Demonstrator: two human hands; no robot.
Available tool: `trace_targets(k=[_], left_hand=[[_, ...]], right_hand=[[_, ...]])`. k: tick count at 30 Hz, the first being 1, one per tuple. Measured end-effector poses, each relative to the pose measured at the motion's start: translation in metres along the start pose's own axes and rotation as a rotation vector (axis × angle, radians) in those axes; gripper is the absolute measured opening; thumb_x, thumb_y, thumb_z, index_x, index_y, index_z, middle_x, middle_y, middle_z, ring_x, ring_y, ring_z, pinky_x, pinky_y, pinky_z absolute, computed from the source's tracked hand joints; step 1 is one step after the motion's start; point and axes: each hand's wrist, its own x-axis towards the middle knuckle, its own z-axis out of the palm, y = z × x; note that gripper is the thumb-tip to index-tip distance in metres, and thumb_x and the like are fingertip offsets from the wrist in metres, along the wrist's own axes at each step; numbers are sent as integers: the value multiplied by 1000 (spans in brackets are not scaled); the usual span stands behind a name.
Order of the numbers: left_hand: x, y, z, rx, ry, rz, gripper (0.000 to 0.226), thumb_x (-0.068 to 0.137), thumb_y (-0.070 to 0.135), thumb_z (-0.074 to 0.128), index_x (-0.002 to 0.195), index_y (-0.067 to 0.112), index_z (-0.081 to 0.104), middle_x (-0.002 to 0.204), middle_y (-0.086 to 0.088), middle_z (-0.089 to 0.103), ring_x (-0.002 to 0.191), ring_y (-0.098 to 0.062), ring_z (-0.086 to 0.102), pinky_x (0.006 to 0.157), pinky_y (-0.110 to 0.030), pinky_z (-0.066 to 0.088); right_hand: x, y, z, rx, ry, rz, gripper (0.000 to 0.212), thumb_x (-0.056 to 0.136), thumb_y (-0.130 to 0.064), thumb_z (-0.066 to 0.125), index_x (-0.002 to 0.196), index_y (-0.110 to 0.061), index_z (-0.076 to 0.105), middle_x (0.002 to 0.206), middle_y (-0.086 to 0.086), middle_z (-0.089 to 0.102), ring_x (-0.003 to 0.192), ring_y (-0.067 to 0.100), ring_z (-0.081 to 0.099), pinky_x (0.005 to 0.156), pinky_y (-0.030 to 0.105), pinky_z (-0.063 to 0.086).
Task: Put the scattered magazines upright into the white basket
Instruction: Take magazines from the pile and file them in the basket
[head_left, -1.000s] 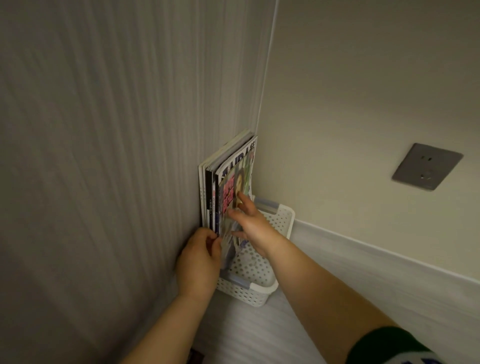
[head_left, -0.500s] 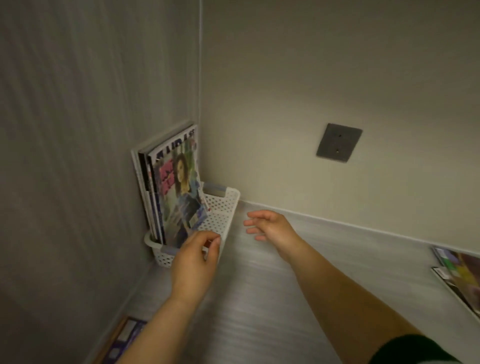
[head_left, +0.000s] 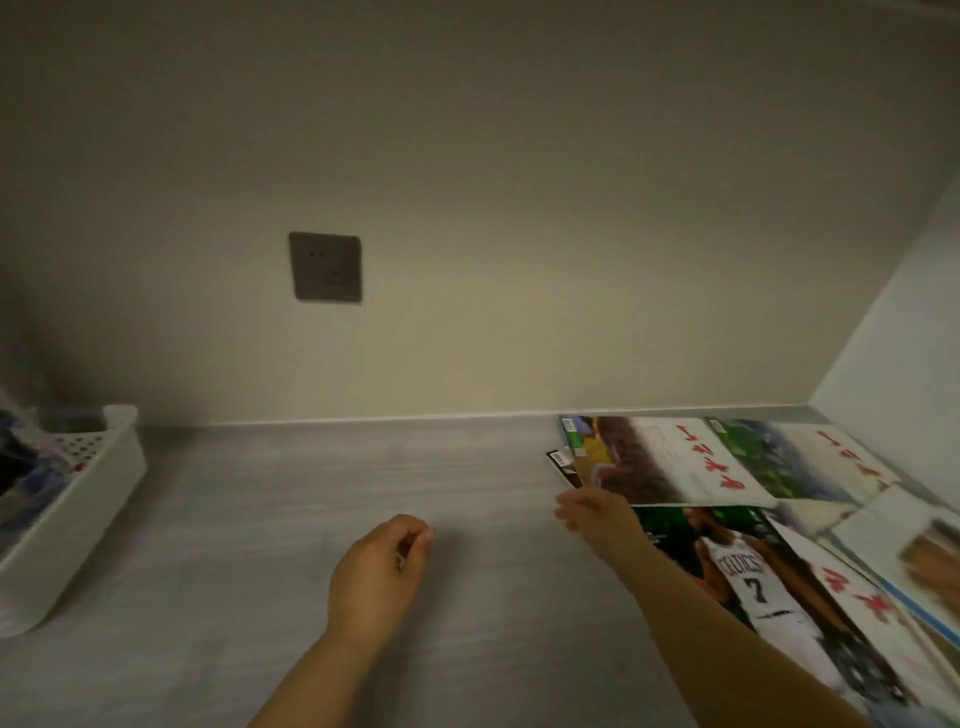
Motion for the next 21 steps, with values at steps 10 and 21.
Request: trace_targets(k=[10, 21], left_hand=[[4, 41, 136, 284, -386, 107, 32, 86, 19, 51, 118, 18, 54, 128, 0, 54, 116, -15, 51, 90, -20, 38], [48, 81, 232, 513, -566, 286, 50, 87, 28, 50, 134, 20, 33, 147, -3, 30, 128, -24, 37, 100, -31, 36]], right_hand=[[-42, 162, -103, -442, 70, 412, 45, 94, -33, 35, 137, -20, 32, 149, 5, 30, 137, 23, 28, 115, 38, 22], [-42, 210, -76, -525, 139, 280, 50, 94, -39, 20, 142, -23, 21, 155, 6, 14, 144, 22, 3, 116, 39, -3]])
